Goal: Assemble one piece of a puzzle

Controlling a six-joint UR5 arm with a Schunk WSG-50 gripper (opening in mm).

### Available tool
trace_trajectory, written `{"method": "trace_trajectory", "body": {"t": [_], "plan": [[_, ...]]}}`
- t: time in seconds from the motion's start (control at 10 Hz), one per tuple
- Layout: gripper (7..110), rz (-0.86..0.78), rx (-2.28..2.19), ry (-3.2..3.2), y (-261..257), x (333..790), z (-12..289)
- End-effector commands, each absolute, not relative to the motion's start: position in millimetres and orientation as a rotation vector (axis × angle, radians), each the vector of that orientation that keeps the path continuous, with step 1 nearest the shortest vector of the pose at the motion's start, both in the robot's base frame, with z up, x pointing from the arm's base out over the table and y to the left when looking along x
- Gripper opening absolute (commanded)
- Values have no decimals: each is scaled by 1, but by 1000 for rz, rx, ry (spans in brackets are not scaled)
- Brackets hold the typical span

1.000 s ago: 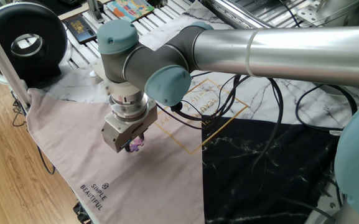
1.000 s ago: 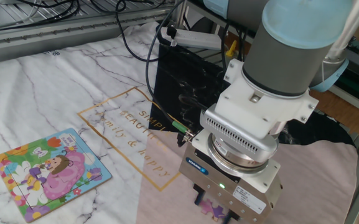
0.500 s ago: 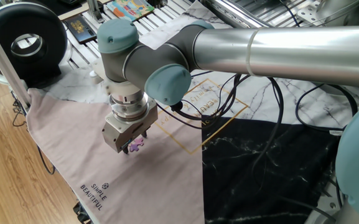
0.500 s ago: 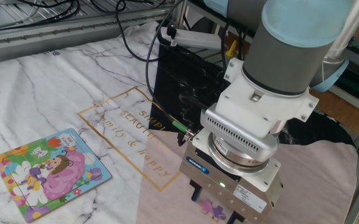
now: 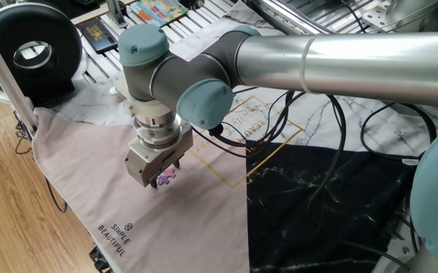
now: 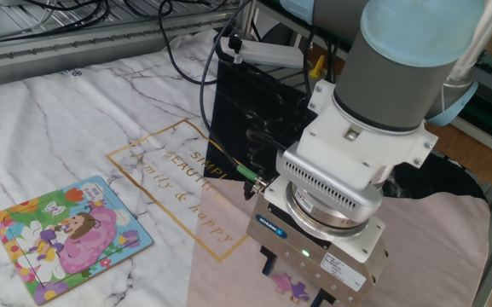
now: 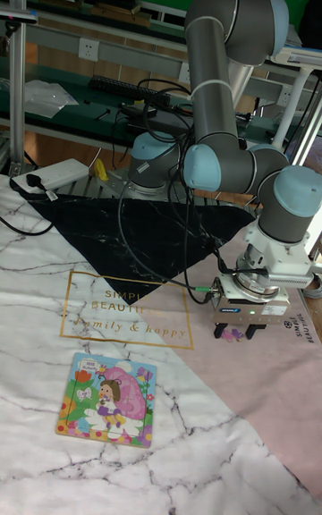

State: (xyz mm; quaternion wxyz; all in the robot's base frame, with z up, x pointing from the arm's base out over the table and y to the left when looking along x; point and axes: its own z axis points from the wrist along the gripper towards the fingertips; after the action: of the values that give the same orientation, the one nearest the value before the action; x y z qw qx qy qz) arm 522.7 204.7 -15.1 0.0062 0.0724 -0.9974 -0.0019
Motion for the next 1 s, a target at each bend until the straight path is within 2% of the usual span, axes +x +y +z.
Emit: {"method": "trace_trajectory", "body": {"t": [0.0,0.6,0.7,0.9], "plan": [[44,-15,224,-3117,205,522,-14],[44,-47,243,-3114,209,521,-14],[66,-44,245,-3114,209,521,-14],[66,-40,245,-3110,208,521,-14]]}}
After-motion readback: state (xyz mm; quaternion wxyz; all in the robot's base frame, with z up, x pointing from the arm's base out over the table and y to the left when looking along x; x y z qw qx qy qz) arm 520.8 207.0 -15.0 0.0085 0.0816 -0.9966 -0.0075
